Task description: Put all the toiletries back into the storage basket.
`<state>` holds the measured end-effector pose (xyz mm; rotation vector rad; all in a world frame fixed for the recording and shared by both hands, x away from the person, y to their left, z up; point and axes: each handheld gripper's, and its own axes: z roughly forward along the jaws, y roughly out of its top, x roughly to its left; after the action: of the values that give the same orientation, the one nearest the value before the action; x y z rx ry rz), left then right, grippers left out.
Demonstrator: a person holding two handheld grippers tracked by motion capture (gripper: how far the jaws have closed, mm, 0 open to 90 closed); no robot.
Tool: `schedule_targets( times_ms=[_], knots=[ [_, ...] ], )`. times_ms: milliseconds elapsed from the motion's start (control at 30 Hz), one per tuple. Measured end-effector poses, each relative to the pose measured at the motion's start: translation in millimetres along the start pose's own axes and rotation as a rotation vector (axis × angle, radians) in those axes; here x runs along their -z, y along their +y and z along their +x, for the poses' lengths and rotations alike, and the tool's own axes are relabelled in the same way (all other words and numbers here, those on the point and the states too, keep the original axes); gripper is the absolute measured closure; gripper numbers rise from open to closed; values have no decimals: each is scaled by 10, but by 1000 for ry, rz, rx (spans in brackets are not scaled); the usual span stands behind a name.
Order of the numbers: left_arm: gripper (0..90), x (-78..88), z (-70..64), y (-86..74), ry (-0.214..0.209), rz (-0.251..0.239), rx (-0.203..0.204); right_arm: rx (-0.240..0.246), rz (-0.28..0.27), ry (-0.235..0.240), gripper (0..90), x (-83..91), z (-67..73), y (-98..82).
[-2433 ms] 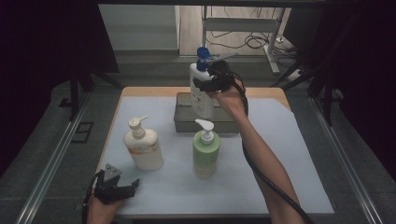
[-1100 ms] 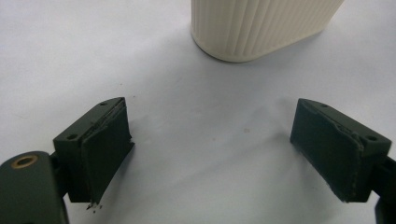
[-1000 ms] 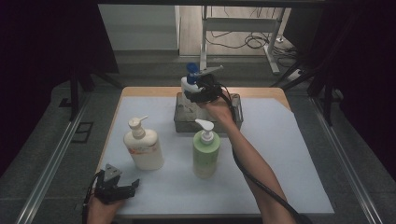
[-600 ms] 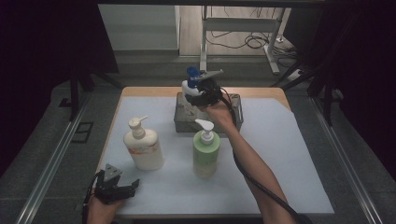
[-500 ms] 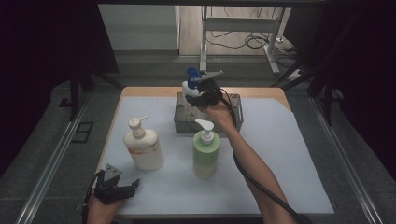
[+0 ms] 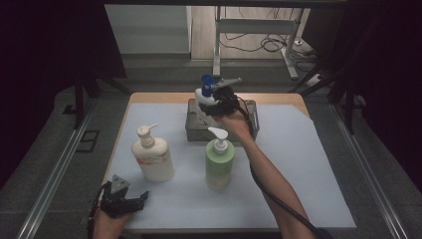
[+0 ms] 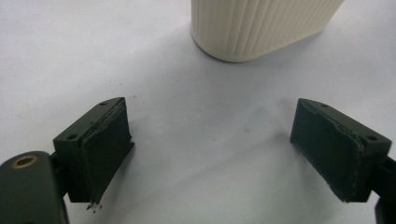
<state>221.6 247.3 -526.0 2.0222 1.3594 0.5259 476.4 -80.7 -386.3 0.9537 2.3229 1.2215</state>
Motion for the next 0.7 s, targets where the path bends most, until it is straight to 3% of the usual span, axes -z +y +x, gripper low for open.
schedule_targets(
  times_ms=[167,467,700],
  knots=[
    [118,0,-1,0,1,-1,0,-15,6,13,381,8,-50,-1],
    [118,0,-1,-1,1,-1,0,38,-2,14,309,111,-13,14],
    [118,-1,-2,-1,2,-1,0,33,-13,22,279,203,-37,-38]
  ],
)
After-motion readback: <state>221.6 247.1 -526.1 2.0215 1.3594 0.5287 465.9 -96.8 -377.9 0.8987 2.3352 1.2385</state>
